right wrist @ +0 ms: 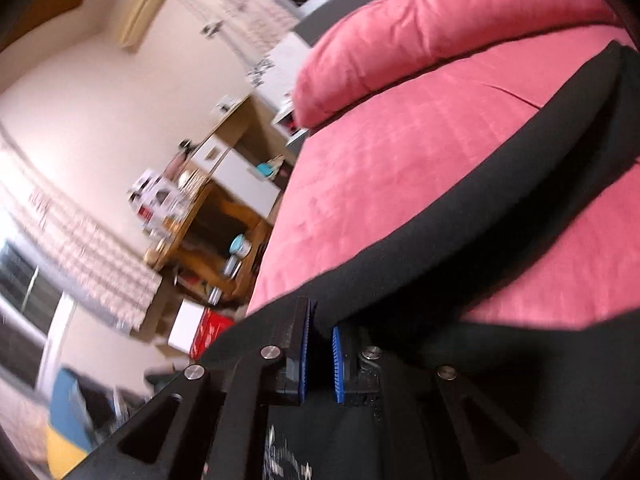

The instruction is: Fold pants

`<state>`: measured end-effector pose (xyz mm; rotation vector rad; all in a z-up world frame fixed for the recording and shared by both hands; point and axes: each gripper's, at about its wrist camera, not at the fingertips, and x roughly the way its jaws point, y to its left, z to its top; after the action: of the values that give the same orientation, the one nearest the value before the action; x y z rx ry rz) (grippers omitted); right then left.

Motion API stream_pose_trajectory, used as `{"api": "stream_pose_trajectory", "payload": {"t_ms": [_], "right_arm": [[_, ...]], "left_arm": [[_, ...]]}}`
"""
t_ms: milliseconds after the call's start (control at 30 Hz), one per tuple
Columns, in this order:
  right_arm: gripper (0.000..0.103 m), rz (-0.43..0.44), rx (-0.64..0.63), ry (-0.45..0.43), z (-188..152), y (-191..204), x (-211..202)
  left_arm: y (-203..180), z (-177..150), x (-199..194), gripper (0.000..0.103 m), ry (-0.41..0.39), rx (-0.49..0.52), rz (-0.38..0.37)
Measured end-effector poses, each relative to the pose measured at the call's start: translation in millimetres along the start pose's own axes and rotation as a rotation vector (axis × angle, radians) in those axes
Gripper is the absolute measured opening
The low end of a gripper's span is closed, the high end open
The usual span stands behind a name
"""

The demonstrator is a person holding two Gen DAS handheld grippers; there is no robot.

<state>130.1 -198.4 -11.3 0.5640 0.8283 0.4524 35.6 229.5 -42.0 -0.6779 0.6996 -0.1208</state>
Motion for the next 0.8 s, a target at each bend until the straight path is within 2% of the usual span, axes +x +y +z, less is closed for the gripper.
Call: {"api": "stream_pose_trajectory", "payload": {"t_ms": [67, 133, 167, 267, 333, 400, 567, 600, 800], "right_arm": [[0.010, -0.027, -0.012, 0.033, -20.4, -8.6, 4.7], [0.010, -0.062, 0.026, 0.079, -40.4, -28.6, 13.4], [0.010, -0.071, 0.065, 0.109, -51.5, -42.6, 22.3], [0.010, -0.078, 0.108, 0.151, -65.4, -60.3, 39.5], [0.010, -0.068, 0.103, 0.143, -66.2, -60.7, 40.4], [0.010, -0.072, 0.083, 0.144, -63.5, -59.9, 42.6], [0.010, -0.064, 0.089, 0.136, -63.6, -61.9, 43.9], [0.010, -0.061, 0.091, 0.136, -63.8, -63.2, 43.7], [0.010, -0.069, 0.072, 0.128, -63.1, -65.1, 34.7]], "left_arm": [[13.0, -8.4, 4.1, 0.007, 0.042, -0.070, -0.034], [28.0, -19.6, 8.5, 0.022, 0.094, -0.178, -0.084], [36.3, -25.4, 10.1, 0.035, 0.116, -0.232, -0.108], [60.8, -43.9, 12.9, 0.037, 0.197, -0.387, -0.187], [63.3, -51.0, 7.8, 0.039, 0.188, -0.396, -0.205], [60.1, -53.0, 4.3, 0.053, 0.186, -0.387, -0.239], [52.2, -53.7, 4.3, 0.071, 0.195, -0.425, -0.330], [53.9, -53.4, 2.8, 0.074, 0.192, -0.421, -0.325], [38.7, -51.4, 16.4, 0.072, 0.250, -0.337, -0.212]]}}
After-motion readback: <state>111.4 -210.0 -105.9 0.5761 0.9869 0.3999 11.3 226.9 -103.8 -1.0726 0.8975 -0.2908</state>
